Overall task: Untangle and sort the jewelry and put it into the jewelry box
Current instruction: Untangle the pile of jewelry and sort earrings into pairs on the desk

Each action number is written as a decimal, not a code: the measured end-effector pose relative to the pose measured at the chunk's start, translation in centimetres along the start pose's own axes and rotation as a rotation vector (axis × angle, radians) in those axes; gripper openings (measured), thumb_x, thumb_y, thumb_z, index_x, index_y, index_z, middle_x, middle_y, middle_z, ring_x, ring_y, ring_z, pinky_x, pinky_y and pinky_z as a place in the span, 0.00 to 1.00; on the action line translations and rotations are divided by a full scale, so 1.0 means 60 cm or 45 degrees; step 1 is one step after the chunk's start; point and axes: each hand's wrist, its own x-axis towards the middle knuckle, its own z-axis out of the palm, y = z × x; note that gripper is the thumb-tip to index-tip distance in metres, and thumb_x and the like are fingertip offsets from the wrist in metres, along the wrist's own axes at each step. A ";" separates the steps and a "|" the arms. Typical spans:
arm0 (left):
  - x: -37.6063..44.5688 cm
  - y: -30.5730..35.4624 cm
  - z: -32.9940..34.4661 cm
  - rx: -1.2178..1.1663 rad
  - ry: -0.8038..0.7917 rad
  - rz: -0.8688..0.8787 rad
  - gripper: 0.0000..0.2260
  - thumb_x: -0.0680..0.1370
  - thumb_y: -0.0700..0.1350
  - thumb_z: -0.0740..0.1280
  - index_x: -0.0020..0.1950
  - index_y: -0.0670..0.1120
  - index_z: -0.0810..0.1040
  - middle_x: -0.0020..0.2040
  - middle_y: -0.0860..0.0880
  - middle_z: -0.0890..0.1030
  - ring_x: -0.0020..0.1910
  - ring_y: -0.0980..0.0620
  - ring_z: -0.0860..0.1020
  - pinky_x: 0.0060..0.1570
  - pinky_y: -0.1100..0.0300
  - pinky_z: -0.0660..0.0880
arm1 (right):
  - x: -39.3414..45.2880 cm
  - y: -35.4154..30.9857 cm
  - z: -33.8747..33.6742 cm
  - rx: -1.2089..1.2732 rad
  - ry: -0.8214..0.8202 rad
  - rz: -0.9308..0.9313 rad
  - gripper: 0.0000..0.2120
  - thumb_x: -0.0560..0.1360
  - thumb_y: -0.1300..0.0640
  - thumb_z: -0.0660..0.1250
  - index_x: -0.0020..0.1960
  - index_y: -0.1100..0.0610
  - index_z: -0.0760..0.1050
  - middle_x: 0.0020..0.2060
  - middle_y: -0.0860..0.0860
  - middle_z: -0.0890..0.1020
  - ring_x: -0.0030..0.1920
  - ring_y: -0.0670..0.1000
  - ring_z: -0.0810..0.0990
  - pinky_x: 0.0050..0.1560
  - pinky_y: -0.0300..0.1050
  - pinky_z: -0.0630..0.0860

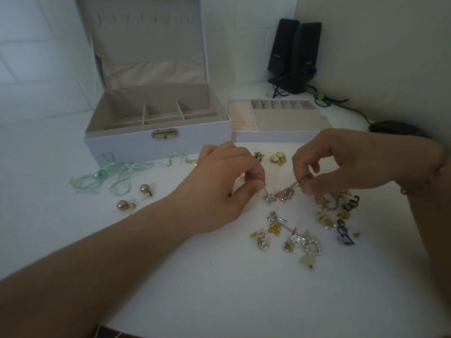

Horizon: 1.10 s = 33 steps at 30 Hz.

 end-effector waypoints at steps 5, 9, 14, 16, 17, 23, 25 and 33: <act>-0.001 -0.001 -0.002 -0.051 -0.001 -0.005 0.04 0.77 0.46 0.66 0.43 0.54 0.75 0.41 0.56 0.78 0.45 0.56 0.74 0.52 0.54 0.67 | 0.002 0.014 0.001 -0.058 -0.035 0.065 0.11 0.68 0.39 0.62 0.36 0.44 0.77 0.36 0.44 0.81 0.36 0.52 0.79 0.44 0.57 0.77; -0.003 -0.003 -0.003 -0.088 0.024 -0.026 0.03 0.76 0.44 0.67 0.43 0.51 0.77 0.40 0.56 0.78 0.45 0.54 0.74 0.52 0.51 0.69 | -0.006 0.012 -0.009 -0.059 0.113 0.042 0.12 0.70 0.37 0.62 0.40 0.42 0.79 0.38 0.46 0.82 0.38 0.50 0.80 0.44 0.56 0.77; -0.003 -0.001 -0.002 -0.100 0.010 -0.021 0.03 0.76 0.45 0.67 0.42 0.51 0.77 0.40 0.55 0.78 0.44 0.54 0.75 0.51 0.48 0.70 | 0.003 0.011 -0.009 0.007 0.377 -0.069 0.13 0.76 0.44 0.61 0.47 0.48 0.82 0.45 0.46 0.83 0.47 0.49 0.82 0.49 0.50 0.78; -0.003 -0.001 -0.002 -0.107 0.016 -0.027 0.03 0.76 0.45 0.67 0.42 0.51 0.77 0.40 0.55 0.78 0.44 0.54 0.75 0.51 0.48 0.70 | 0.006 0.013 -0.005 0.118 0.404 -0.044 0.12 0.77 0.45 0.62 0.49 0.48 0.83 0.45 0.45 0.84 0.46 0.46 0.82 0.47 0.40 0.77; -0.003 -0.001 -0.003 -0.113 0.019 -0.028 0.03 0.76 0.44 0.67 0.42 0.51 0.77 0.40 0.55 0.78 0.44 0.54 0.75 0.51 0.48 0.70 | 0.007 0.014 -0.004 0.196 0.410 -0.028 0.11 0.77 0.48 0.63 0.49 0.49 0.83 0.44 0.46 0.85 0.45 0.46 0.82 0.46 0.36 0.76; -0.005 0.001 -0.006 -0.123 0.019 -0.055 0.02 0.76 0.44 0.68 0.43 0.49 0.79 0.40 0.55 0.80 0.45 0.55 0.75 0.53 0.59 0.68 | 0.012 0.016 0.003 0.292 0.324 -0.050 0.07 0.75 0.52 0.68 0.41 0.51 0.83 0.46 0.53 0.85 0.49 0.54 0.82 0.55 0.52 0.76; -0.006 0.001 -0.008 -0.137 0.029 -0.097 0.02 0.76 0.44 0.67 0.44 0.48 0.79 0.40 0.56 0.80 0.45 0.56 0.75 0.52 0.63 0.67 | 0.012 0.013 0.004 0.333 0.310 -0.048 0.08 0.71 0.53 0.70 0.35 0.53 0.81 0.45 0.52 0.85 0.48 0.54 0.82 0.54 0.52 0.77; -0.005 -0.001 -0.008 -0.211 0.053 -0.154 0.04 0.77 0.43 0.65 0.44 0.48 0.79 0.39 0.56 0.79 0.44 0.54 0.77 0.48 0.60 0.72 | 0.015 0.012 0.007 0.187 0.330 -0.062 0.10 0.67 0.46 0.72 0.34 0.51 0.81 0.31 0.52 0.82 0.31 0.61 0.78 0.38 0.58 0.78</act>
